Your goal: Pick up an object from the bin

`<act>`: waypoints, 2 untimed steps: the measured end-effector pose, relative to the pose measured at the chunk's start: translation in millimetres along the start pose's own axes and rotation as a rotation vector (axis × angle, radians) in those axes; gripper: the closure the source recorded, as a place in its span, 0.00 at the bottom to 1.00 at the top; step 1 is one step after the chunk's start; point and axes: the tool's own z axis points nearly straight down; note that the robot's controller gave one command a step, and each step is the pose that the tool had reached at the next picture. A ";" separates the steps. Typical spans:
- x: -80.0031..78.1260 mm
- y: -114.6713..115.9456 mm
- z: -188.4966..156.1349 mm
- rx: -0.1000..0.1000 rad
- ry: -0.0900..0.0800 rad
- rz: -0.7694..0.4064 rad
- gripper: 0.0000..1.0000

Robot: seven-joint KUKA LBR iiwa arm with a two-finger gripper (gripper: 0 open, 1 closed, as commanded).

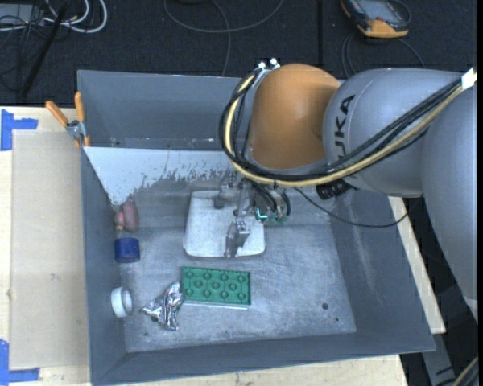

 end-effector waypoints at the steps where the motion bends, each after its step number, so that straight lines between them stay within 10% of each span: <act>1: 74.1 44.4 71.1 0.000 -0.001 -0.266 0.00; 2: 75.4 94.0 31.4 0.001 -0.010 -0.510 0.00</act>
Offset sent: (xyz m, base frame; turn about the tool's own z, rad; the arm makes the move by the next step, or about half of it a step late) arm -0.0722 0.0429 -0.0675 -0.2651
